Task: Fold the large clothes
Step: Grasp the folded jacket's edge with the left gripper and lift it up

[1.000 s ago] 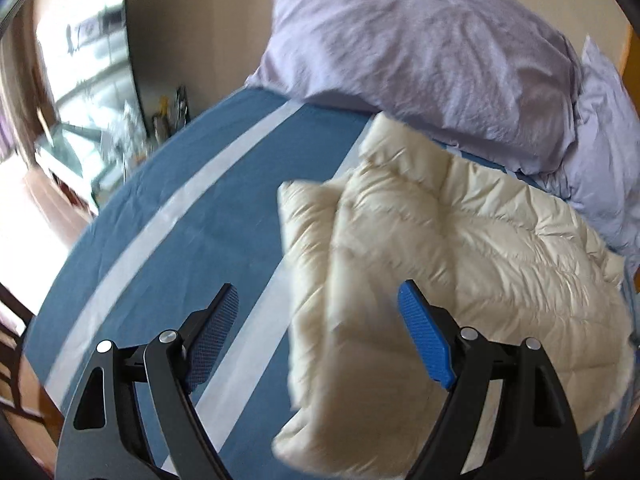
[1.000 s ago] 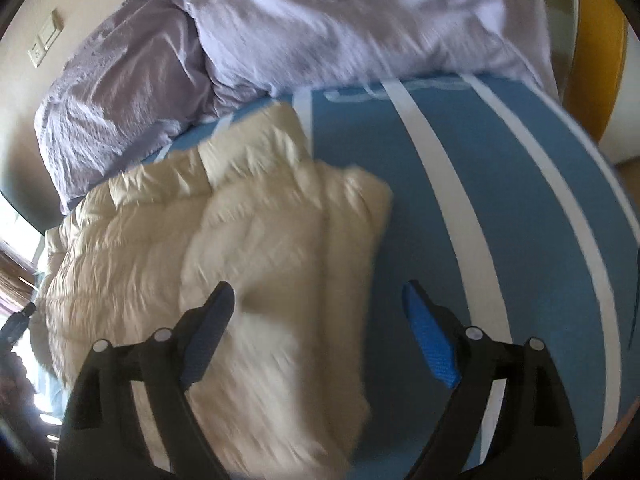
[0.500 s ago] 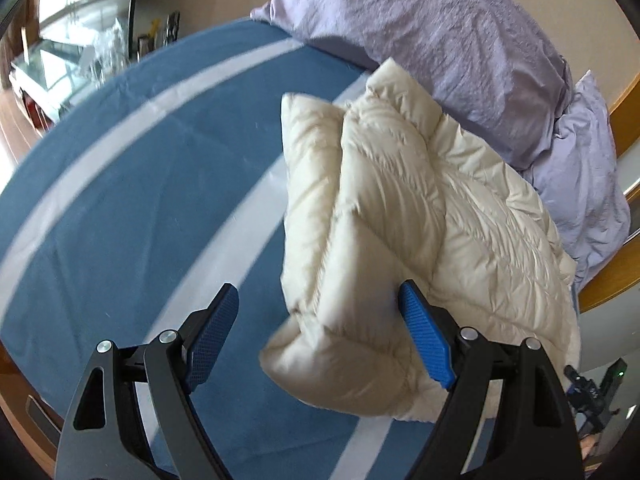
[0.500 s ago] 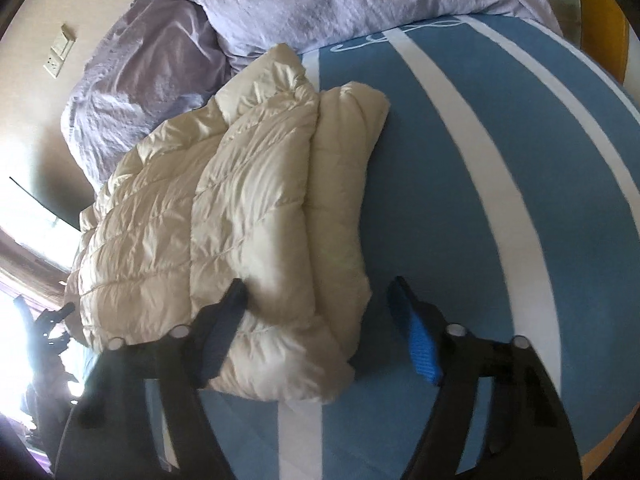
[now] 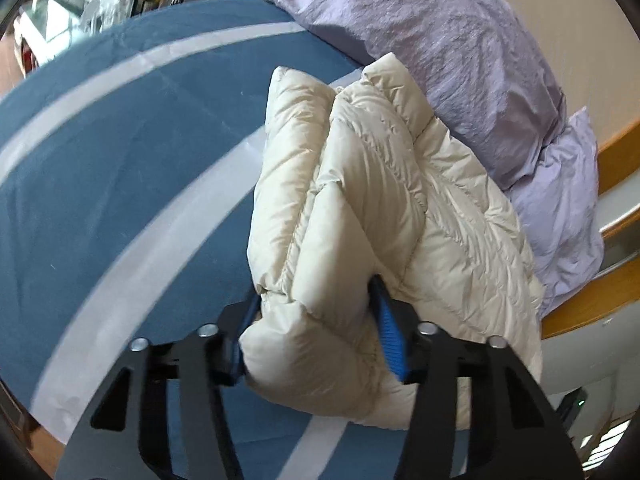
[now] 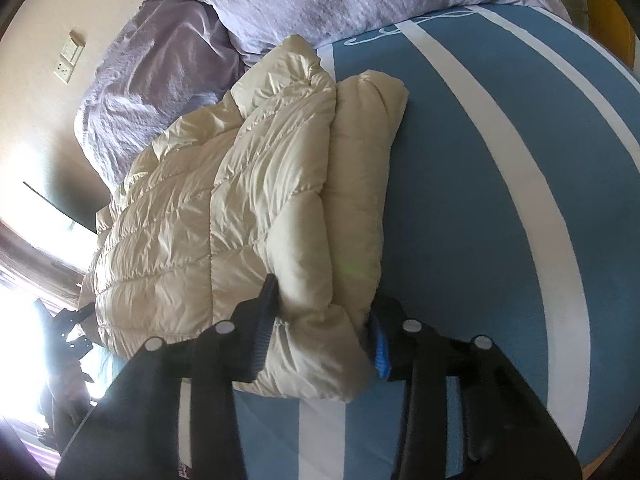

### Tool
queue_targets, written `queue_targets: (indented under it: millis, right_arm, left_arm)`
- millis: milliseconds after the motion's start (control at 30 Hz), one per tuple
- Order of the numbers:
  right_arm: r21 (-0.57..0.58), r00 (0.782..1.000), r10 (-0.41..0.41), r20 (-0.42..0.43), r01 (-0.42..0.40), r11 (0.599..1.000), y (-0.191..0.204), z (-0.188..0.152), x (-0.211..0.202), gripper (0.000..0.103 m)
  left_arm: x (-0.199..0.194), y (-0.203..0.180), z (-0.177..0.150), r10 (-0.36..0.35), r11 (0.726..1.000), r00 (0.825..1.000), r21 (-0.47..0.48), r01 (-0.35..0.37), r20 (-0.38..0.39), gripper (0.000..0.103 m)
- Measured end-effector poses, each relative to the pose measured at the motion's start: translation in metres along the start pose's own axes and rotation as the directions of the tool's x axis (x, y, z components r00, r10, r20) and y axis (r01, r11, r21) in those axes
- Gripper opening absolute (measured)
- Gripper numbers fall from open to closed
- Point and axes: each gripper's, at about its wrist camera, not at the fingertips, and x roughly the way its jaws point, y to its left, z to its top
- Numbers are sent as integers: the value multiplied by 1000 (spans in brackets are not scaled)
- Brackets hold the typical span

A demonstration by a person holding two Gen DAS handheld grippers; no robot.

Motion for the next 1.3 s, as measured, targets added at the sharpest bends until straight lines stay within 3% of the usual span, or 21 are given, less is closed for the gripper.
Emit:
queue_targets:
  millis: [100,167,467,667,867,900,933,1167,1300]
  right_arm:
    - [0,1000,4,4,-4,1000,0,0,1,37]
    - [-5,1000,0,7,0,1000,1,-1,2,35]
    - [-93,997,-69,37,72,993,14,-13,0,31]
    - [-145,994,-97,60,104,984,20,-17,1,30]
    - [-182,988,-131,87,145,973,27,-19,4,30]
    - [-182,988,-129,89,143,973,27,-20,4,30]
    - [-180,988,-124,90,139,974,26,-20,4,30]
    - [-171,991,-90,97,106,980,21,-20,4,30]
    - [-164,992,-72,100,87,983,18,-21,3,30]
  left_arm:
    - [-2,-3,3,-30,999,999,-26,31,9,28]
    - [-9,-11,8,-55,998,998,-29,56,27,22]
    - [-53,-90,28,-152,985,980,96,141,126,19]
    - [-67,-170,14,-263,946,957,229,230,121,19]
    - [-59,-246,-21,-350,883,936,350,314,45,19]
    - [-55,-260,-29,-396,858,918,363,362,19,19]
    - [-51,-273,-38,-406,844,914,383,376,-4,19]
    - [-12,-333,-92,-422,774,893,449,446,-158,19]
    - [14,-356,-120,-399,754,886,464,464,-238,19]
